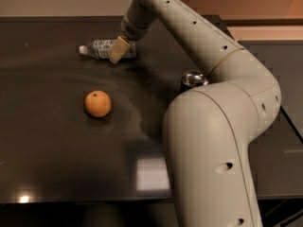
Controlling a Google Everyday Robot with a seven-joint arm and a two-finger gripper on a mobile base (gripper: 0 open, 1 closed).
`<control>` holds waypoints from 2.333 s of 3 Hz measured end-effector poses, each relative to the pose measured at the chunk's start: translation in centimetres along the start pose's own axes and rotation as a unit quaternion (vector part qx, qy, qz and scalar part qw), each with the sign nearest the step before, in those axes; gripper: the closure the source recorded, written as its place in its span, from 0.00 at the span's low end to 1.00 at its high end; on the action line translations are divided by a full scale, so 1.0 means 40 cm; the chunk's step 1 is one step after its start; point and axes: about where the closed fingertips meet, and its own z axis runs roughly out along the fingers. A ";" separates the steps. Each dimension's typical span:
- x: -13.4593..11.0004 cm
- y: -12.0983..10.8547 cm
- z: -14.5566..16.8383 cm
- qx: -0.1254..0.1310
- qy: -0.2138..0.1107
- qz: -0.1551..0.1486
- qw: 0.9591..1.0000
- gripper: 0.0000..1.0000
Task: Move blue plastic bottle near orange
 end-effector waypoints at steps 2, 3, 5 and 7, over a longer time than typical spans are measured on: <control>-0.003 0.004 0.013 -0.008 0.011 -0.013 1.000 0.65; -0.005 0.009 0.015 -0.013 0.013 -0.020 1.000 0.88; 0.001 0.058 -0.039 -0.027 0.004 -0.069 0.997 1.00; 0.067 0.168 -0.161 -0.053 -0.008 -0.142 0.988 1.00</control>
Offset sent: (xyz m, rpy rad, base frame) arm -0.0011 0.0028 0.0048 -0.0328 0.0059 0.0553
